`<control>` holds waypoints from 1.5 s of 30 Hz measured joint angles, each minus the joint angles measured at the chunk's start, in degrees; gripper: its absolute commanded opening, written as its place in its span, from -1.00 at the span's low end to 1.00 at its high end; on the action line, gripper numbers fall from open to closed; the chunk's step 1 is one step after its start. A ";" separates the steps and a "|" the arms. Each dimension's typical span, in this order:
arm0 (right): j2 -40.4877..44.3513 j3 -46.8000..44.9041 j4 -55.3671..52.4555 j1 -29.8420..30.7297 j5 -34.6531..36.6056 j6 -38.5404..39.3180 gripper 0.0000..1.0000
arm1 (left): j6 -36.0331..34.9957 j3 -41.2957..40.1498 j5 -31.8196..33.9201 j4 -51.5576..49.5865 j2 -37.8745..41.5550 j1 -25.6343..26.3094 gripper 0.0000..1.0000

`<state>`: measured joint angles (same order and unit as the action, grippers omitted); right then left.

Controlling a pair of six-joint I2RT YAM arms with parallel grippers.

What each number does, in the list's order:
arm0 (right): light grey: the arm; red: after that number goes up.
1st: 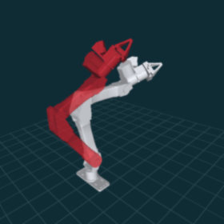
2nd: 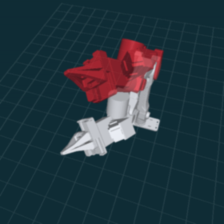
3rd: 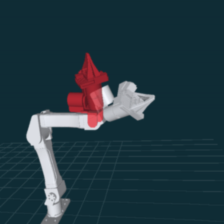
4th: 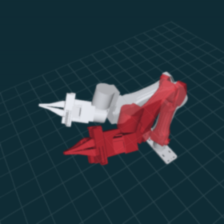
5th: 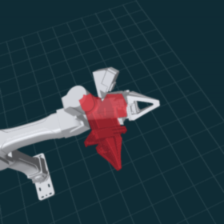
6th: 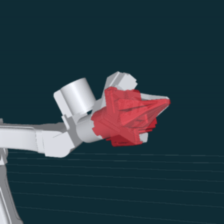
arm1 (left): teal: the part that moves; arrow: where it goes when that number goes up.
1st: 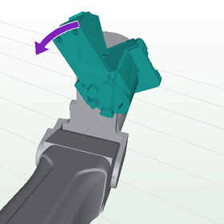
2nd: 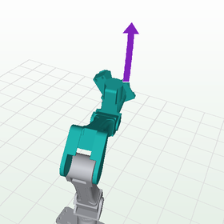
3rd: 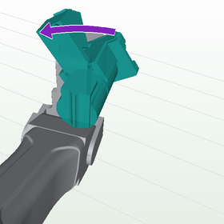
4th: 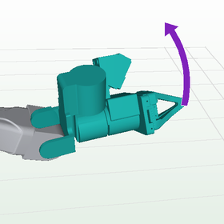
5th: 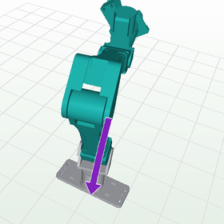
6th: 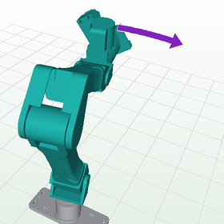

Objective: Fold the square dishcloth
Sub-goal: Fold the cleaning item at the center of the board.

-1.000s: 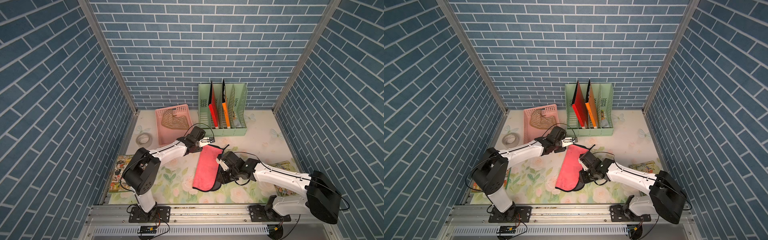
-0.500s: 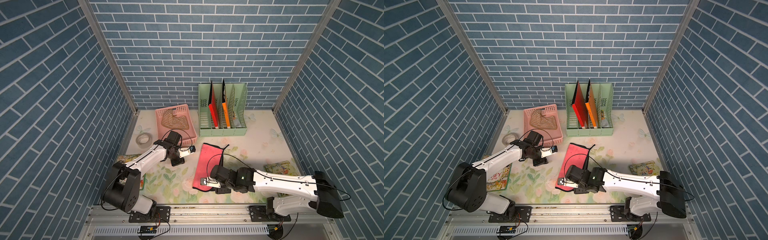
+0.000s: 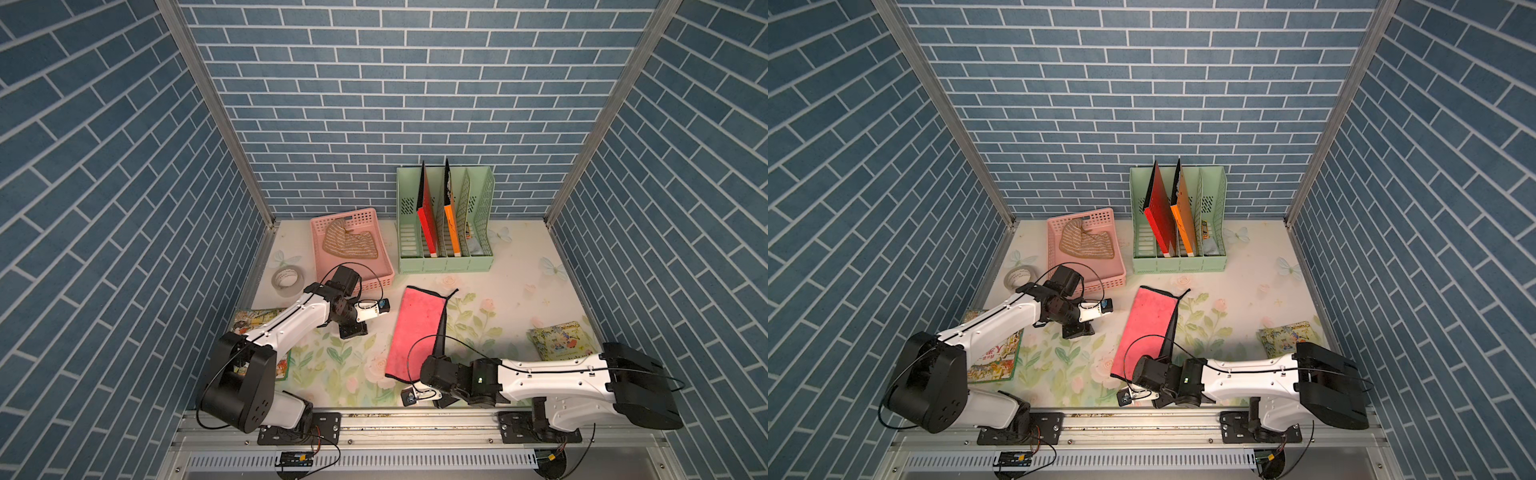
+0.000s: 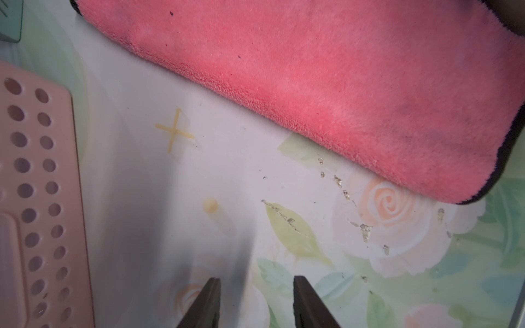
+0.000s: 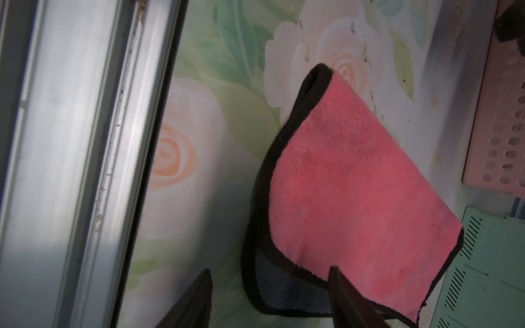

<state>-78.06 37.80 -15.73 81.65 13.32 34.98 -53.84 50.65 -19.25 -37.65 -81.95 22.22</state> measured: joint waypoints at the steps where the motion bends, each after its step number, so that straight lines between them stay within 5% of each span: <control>1: -0.68 0.00 0.81 -0.04 -0.04 0.00 0.18 | -0.13 0.00 -0.04 -0.09 0.00 0.00 -0.07; 16: -7.56 1.53 4.44 -6.32 -5.18 -2.14 -0.32 | -1.14 1.81 -1.57 -3.30 1.53 0.00 -0.05; 23: -11.30 5.20 2.86 -9.70 -8.04 -6.25 -1.00 | -1.60 5.57 -2.49 -5.64 1.62 0.00 -0.05; 34: -3.98 5.97 2.23 -13.77 -13.03 -13.99 -1.00 | -2.16 6.03 -4.07 -5.81 2.29 0.00 -0.06; 45: 4.57 2.93 11.45 -27.80 -24.50 -27.52 -1.00 | -4.72 6.75 -14.75 -9.81 4.15 0.39 0.12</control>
<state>-73.49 40.73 -4.27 53.84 -11.18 7.46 -58.57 57.41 -34.00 -47.46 -77.80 22.61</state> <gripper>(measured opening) 0.070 0.542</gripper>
